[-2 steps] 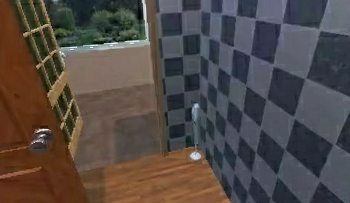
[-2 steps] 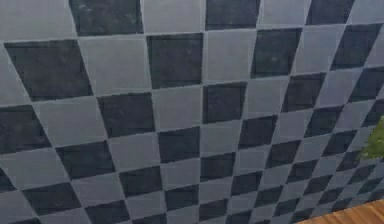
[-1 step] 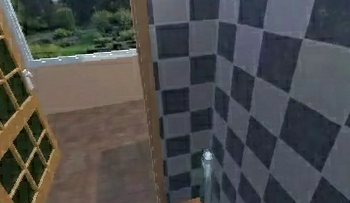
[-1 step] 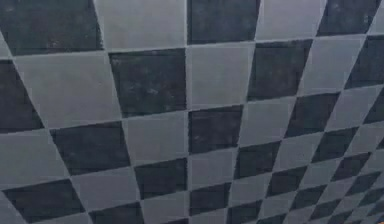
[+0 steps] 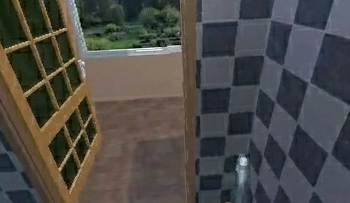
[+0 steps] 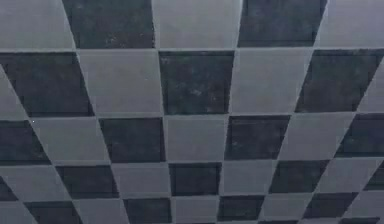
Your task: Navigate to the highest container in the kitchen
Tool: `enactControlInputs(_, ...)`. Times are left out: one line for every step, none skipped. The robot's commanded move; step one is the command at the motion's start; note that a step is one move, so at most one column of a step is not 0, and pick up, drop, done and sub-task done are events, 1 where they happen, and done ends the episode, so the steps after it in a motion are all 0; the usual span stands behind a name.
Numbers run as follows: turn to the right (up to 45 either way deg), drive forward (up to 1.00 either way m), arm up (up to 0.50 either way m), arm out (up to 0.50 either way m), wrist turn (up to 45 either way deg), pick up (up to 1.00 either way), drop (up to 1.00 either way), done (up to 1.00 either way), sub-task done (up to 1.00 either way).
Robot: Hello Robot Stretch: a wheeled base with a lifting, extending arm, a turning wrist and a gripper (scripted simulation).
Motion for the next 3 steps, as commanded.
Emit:
enactControlInputs(0.0, 0.45, 0.0, 0.0, 0.0, 0.0, 0.0, 0.0, 0.0)
enactControlInputs(-45.0, 0.0, 0.0, 0.0, 0.0, 0.0, 0.0, 0.0, 0.0)
enactControlInputs(-12.0, 0.0, 0.0, 0.0, 0.0, 0.0, 0.0, 0.0, 0.0)
